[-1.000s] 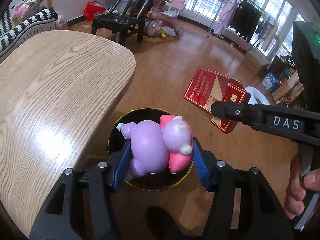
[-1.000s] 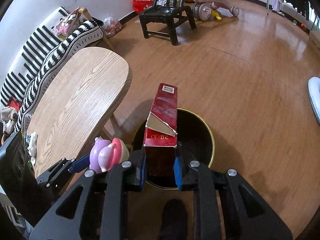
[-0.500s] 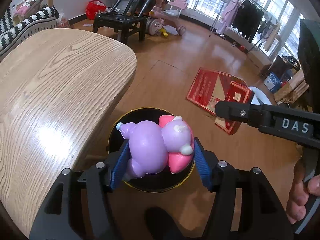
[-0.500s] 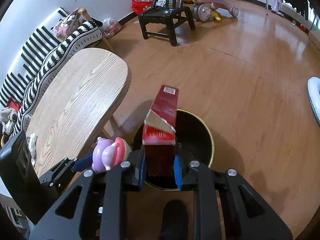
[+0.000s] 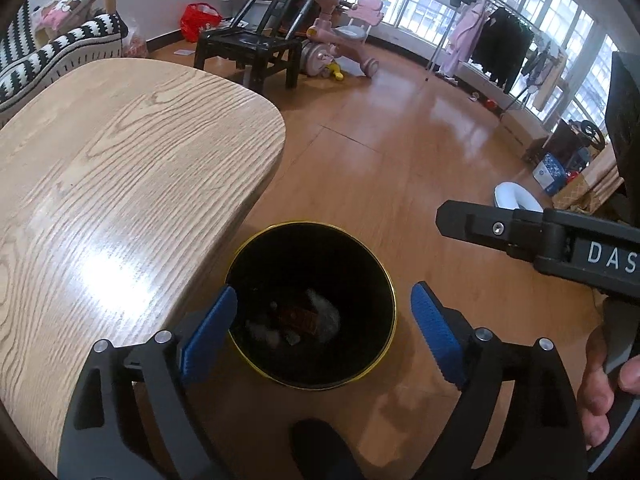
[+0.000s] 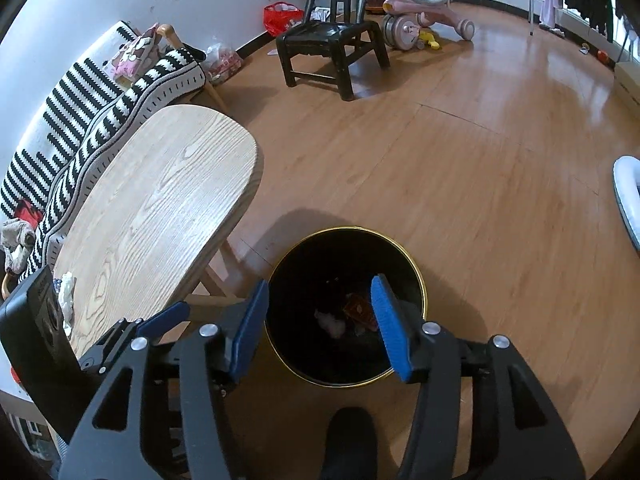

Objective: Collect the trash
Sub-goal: 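Carry the toy and red box over the bin and open both tools, then grasp the red ribbon with the left tool while the right tool grasps the green tray, then carry the ribbon and green tray over the bin and open both tools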

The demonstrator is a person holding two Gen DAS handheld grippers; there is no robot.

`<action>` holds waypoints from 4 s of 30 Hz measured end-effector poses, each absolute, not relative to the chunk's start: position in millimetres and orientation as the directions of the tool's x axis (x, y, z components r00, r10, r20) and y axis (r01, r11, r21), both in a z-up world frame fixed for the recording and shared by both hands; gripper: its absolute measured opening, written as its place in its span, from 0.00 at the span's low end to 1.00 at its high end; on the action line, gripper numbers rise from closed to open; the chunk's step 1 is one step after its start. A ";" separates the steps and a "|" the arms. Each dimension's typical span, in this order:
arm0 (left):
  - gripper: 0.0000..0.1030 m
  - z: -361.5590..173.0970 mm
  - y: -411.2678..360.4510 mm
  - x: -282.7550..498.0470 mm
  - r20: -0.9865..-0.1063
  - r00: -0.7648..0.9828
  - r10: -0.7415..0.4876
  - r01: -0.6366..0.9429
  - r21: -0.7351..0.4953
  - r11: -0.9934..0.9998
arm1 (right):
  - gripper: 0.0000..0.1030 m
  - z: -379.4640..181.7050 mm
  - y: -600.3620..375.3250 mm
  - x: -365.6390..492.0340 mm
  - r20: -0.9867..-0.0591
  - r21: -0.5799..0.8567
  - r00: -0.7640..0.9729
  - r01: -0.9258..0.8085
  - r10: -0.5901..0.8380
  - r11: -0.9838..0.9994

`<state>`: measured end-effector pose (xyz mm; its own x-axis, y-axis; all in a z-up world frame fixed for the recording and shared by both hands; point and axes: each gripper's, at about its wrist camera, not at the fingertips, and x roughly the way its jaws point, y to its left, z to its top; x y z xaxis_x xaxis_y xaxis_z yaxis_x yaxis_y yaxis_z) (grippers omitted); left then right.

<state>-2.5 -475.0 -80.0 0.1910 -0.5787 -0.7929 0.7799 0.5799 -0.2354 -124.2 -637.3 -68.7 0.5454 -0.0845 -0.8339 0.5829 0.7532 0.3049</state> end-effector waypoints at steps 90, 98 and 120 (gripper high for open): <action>0.12 -39.7 4.2 102.0 -0.835 0.542 -0.093 0.045 -0.081 0.996 | 0.35 -40.1 -205.7 71.8 -0.792 0.105 0.555 -0.286 0.254 0.952; 0.12 -20.5 -42.0 95.0 -0.795 0.592 -0.127 0.144 -0.051 0.988 | 0.35 -26.0 -264.8 55.1 -0.770 0.134 0.599 -0.187 0.222 0.973; 0.12 -17.8 -336.8 34.3 -0.722 0.436 -0.537 0.649 -0.161 0.744 | 0.35 -38.5 -548.6 -64.6 -0.790 0.214 0.610 0.367 -0.060 0.905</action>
